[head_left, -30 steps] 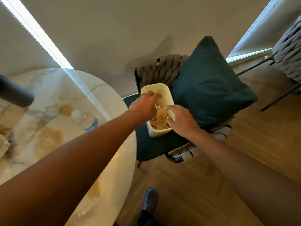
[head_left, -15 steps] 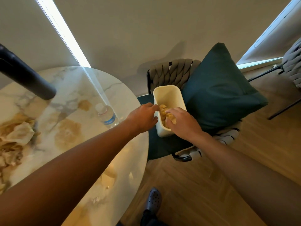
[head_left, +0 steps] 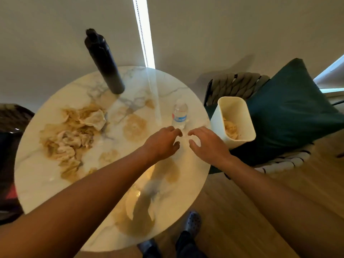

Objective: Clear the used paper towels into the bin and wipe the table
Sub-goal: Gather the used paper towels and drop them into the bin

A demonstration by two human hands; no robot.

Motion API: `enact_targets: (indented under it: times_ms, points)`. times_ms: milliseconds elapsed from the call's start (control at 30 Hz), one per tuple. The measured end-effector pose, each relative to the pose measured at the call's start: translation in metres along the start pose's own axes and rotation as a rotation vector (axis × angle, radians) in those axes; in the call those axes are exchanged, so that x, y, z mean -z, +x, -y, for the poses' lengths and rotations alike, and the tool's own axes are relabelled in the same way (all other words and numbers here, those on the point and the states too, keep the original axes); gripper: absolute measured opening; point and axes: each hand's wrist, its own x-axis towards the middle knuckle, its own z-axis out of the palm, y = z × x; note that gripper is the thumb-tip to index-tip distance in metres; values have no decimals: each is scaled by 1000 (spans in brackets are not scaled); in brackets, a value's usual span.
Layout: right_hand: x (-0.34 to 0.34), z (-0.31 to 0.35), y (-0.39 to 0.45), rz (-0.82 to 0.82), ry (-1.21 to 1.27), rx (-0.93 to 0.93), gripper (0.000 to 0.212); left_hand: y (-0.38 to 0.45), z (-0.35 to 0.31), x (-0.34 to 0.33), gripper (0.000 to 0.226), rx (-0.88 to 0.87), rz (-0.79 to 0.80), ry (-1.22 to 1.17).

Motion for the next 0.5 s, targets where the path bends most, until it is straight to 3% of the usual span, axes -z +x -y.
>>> enact_targets:
  times_ms: [500]
  points:
    - [-114,169,1,174,-21,307,28,-184,166,6,34,348,-87,-14]
